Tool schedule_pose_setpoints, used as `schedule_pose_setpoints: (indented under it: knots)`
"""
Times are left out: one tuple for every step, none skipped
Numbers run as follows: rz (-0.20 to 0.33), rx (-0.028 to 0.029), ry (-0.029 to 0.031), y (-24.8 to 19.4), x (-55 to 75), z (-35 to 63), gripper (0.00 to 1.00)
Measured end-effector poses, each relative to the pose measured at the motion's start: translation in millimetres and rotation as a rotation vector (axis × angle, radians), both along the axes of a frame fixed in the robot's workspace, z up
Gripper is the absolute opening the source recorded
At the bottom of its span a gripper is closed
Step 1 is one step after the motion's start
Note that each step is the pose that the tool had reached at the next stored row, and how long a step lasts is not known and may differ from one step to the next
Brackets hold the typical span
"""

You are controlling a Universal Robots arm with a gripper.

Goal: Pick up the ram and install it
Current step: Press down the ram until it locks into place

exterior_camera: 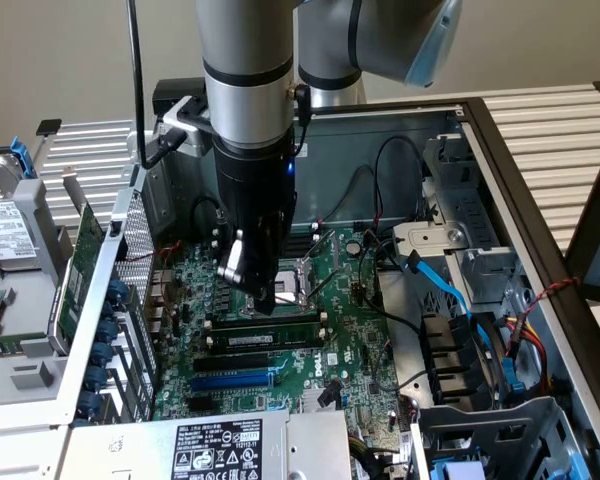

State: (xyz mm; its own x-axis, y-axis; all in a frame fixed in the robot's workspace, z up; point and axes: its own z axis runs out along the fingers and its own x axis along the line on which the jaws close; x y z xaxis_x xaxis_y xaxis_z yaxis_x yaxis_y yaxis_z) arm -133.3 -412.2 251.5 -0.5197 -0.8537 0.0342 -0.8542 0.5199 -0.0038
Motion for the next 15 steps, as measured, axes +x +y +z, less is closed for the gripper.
schedule_pose_setpoints:
  knots:
    - [-0.014,0.0001,0.0,0.0,0.0,0.0,0.1]
    - [-0.029,0.0,0.0,0.0,0.0,0.0,0.1]
    - [-0.044,0.0,0.0,0.0,0.0,0.0,0.1]
    - [-0.059,0.0,0.0,0.0,0.0,0.0,0.1]
    - [-0.073,0.0,0.0,0.0,0.0,0.0,0.1]
    - [-0.088,0.0001,0.0,0.0,0.0,0.0,0.1]
    - [-0.103,0.0001,0.0,0.0,0.0,0.0,0.1]
    - [-0.117,0.0001,0.0,0.0,0.0,0.0,0.1]
    - [-0.132,0.0001,0.0,0.0,0.0,0.0,0.1]
    - [-0.147,0.0001,0.0,0.0,0.0,0.0,0.1]
    - [-0.162,0.0001,-0.0001,0.0,0.0,0.0,0.1]
    - [-0.176,0.0,0.0,0.0,0.0,0.0,0.1]
    - [-0.192,0.0,0.0,0.0,0.0,0.0,0.1]
    - [-0.206,-0.0001,0.0,0.0,0.0,0.0,0.1]
    - [-0.22,0.0,0.0,0.0,0.0,0.0,0.1]
